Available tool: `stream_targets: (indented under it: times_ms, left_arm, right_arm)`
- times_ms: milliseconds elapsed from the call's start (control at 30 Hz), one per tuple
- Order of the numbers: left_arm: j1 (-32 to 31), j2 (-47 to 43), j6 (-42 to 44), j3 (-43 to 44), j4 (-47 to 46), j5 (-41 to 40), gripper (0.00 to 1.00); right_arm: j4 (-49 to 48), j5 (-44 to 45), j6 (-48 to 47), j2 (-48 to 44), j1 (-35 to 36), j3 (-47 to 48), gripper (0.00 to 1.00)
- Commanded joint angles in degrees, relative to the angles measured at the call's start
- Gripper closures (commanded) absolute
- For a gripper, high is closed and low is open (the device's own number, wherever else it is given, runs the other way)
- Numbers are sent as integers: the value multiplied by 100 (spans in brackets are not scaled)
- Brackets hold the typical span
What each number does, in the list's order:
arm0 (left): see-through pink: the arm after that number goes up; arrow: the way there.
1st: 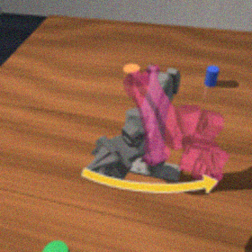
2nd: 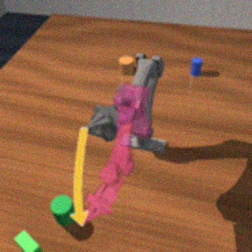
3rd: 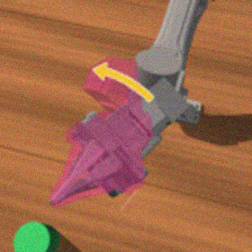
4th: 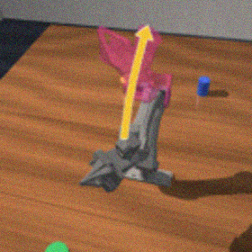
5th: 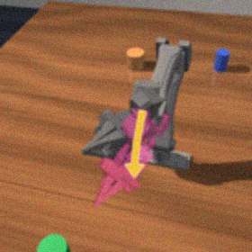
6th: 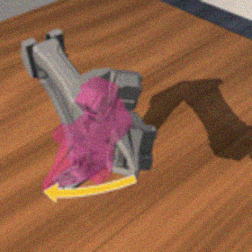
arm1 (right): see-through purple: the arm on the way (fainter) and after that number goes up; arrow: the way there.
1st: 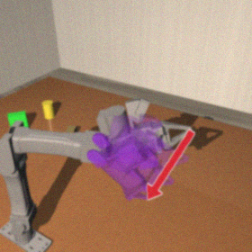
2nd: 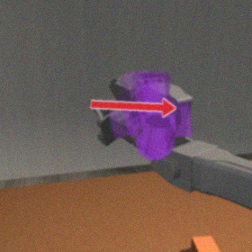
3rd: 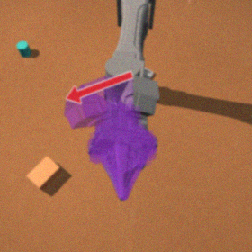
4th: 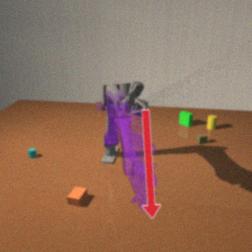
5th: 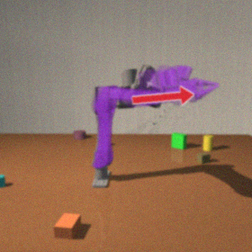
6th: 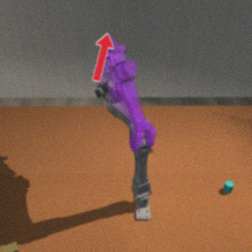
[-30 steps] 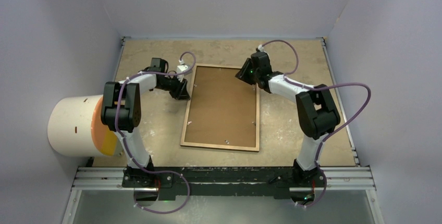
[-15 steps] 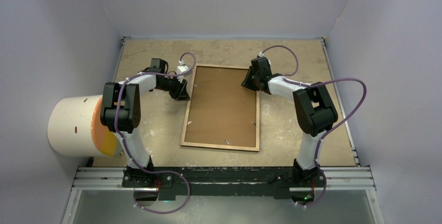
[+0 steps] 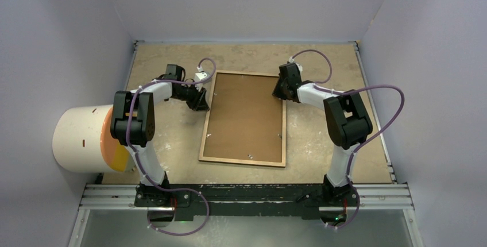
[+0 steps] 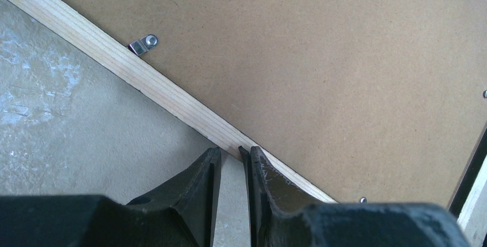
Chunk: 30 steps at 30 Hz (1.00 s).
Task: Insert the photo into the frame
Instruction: Install the photo frame at the center of the board.
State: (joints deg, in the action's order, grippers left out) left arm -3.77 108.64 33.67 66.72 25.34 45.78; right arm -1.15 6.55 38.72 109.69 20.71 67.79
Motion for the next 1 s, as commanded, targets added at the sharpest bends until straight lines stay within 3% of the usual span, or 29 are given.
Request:
stream_targets:
  times_ms: [0, 967]
  left_arm:
    - [-1, -18, 200, -168, 322, -412, 75]
    - [-10, -74, 263, -185, 355, -425, 75]
  right_arm:
    - [501, 418, -194, -244, -63, 39, 81]
    - [629, 518, -251, -462, -93, 81, 85]
